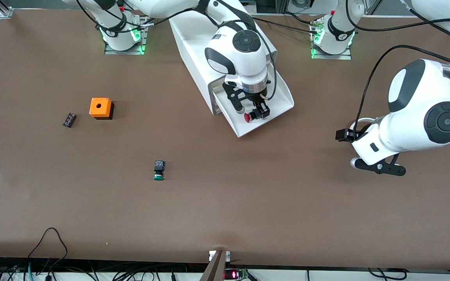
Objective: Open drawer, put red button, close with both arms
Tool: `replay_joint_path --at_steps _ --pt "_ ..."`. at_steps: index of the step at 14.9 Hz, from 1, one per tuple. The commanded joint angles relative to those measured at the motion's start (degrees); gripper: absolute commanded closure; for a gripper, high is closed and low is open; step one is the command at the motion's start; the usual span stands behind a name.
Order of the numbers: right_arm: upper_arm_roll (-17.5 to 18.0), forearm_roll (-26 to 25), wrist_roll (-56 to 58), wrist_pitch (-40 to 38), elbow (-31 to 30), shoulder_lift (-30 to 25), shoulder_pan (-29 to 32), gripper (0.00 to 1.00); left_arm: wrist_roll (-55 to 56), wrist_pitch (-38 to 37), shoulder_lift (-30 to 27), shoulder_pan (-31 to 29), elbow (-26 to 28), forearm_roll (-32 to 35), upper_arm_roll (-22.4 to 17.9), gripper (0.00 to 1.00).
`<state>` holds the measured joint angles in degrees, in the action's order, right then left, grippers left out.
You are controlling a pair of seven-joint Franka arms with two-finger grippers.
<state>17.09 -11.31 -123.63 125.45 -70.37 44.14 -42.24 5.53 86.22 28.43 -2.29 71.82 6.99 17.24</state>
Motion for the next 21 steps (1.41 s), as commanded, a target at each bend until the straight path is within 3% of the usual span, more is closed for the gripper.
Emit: replay_joint_path --at_steps 1,4,6,9,14,18,21 --pt "-0.5 -1.0 -1.2 -0.1 2.1 0.6 -0.7 0.0 2.7 0.4 0.7 0.4 -0.6 1.6 -0.3 0.0" --pt "-1.4 -3.8 0.6 -3.0 4.3 0.1 -0.6 0.0 10.7 0.6 0.7 0.7 -0.2 1.7 -0.1 0.0" --pt "-1.1 -3.4 4.0 -6.7 8.4 0.1 0.5 0.0 14.8 0.7 0.6 0.9 0.5 1.8 0.2 0.01" --pt "-0.6 -0.8 13.6 -8.7 9.3 -1.9 4.8 0.0 23.0 2.5 0.5 1.4 2.7 1.2 0.4 0.05" --pt "-0.7 5.9 42.4 -14.3 8.8 -4.2 13.7 0.0 32.7 17.8 -2.5 0.7 15.6 1.1 4.1 0.05" --pt "-0.7 6.0 61.2 -18.3 5.1 -4.4 19.5 0.0 42.9 31.9 -3.9 1.1 26.2 0.4 7.5 0.05" --pt "-0.7 6.1 72.6 -18.2 0.5 -5.6 24.7 0.0 49.1 36.5 -3.9 1.2 31.0 0.6 10.3 0.05"
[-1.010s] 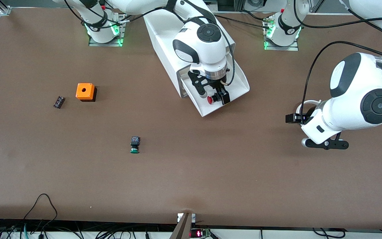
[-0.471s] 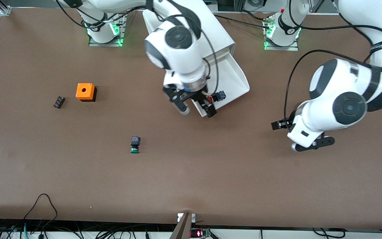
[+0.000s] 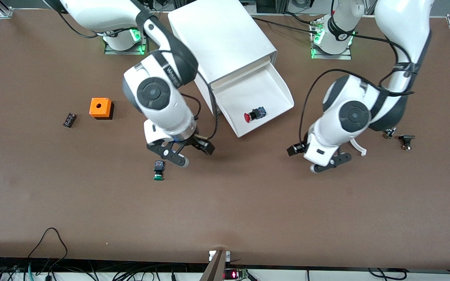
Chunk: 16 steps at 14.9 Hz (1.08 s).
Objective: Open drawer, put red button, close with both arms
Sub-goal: 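Withdraw the right gripper while the left gripper pushes the drawer closed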
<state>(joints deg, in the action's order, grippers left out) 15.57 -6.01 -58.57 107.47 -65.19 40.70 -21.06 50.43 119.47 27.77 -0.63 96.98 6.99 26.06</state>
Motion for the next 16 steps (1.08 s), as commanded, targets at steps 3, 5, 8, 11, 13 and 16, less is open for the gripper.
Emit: replay_joint_path --at_steps 3,5,8,11,13,16 --pt "0.8 0.8 18.3 -0.1 -8.8 -3.2 9.0 0.0 6.5 3.7 -3.0 -0.3 8.6 0.6 3.6 0.05" --pt "0.8 0.8 23.3 0.0 -11.3 -4.5 12.1 0.0 9.1 3.7 -2.8 0.4 9.2 0.7 4.6 0.05" --pt "0.7 0.8 26.3 0.1 -15.4 -8.0 16.1 0.0 11.9 3.7 -2.8 3.1 9.8 0.7 4.7 0.04" --pt "0.7 0.8 30.9 0.1 -19.5 -11.6 19.4 0.0 12.1 3.6 -3.0 3.8 11.0 0.7 6.0 0.02" --pt "0.7 0.8 33.7 0.1 -22.4 -14.9 21.4 0.0 12.2 3.4 -3.0 3.7 11.6 0.7 7.3 0.02" --pt "0.7 0.8 35.8 0.1 -26.8 -20.2 23.2 0.0 13.0 3.4 -2.9 3.8 12.5 0.7 9.5 0.02"
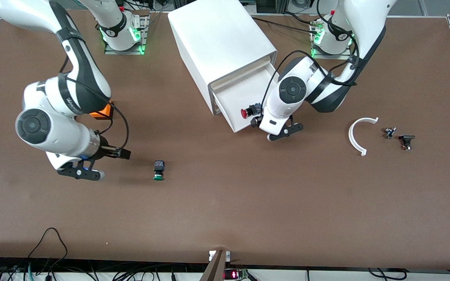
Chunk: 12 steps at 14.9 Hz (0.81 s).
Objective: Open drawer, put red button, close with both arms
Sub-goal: 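Withdraw the right gripper while the left gripper pushes the drawer closed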
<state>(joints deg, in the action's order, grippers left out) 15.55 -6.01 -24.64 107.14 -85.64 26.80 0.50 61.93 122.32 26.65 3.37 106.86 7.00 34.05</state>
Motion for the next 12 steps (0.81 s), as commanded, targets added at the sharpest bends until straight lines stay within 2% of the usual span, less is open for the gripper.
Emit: replay_joint_path --at_steps 1,7,12 --pt "0.7 0.8 2.6 0.2 -7.3 -7.9 2.1 0.0 1.5 0.5 -1.8 -0.2 3.0 0.6 2.2 0.02" --pt "-0.9 2.7 8.5 0.4 -13.4 -17.5 3.8 0.0 7.7 0.2 -1.8 -0.1 4.6 0.4 7.9 0.02" --pt "-4.1 2.9 11.5 -2.2 -13.7 -23.4 3.0 0.0 9.3 0.1 -1.6 -0.1 6.3 0.3 10.7 0.02"
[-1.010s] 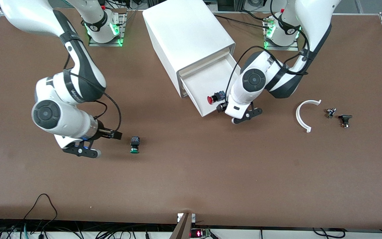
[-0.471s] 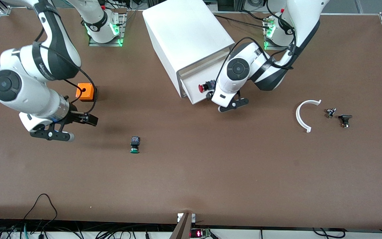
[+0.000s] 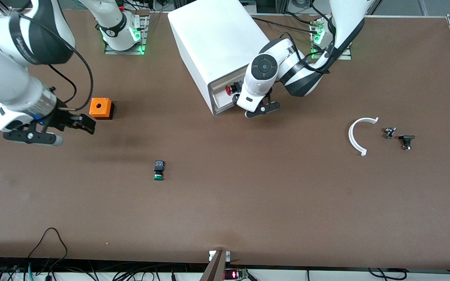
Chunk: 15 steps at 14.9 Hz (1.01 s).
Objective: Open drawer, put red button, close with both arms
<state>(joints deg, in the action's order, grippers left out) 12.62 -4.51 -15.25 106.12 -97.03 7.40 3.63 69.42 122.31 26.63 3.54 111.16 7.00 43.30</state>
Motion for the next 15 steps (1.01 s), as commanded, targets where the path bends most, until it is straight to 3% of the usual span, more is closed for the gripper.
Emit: replay_joint_path --at_steps 1,4,7,13,15 --pt "-1.8 1.4 2.2 -2.2 -2.1 -5.1 -0.6 0.0 2.8 0.1 -1.3 -0.2 2.1 0.3 1.9 0.02" --pt "-6.8 3.0 2.5 -4.8 -2.0 -8.0 -4.1 0.0 4.0 -0.1 -1.0 -0.3 2.3 0.2 3.5 0.01" --pt "-9.3 4.8 5.7 -7.6 -1.3 -9.7 -4.4 0.0 4.0 -0.1 -0.7 -0.2 2.3 -0.6 3.5 0.01" --pt "-11.6 5.1 6.1 -10.9 2.6 -9.9 -7.5 0.0 -0.7 -0.6 -1.6 -4.0 0.4 -0.3 3.5 0.01" --pt "-11.7 5.1 6.5 -11.7 3.7 -9.2 -7.2 0.0 -6.1 -5.8 -1.9 -6.8 -3.2 -0.3 3.5 0.01"
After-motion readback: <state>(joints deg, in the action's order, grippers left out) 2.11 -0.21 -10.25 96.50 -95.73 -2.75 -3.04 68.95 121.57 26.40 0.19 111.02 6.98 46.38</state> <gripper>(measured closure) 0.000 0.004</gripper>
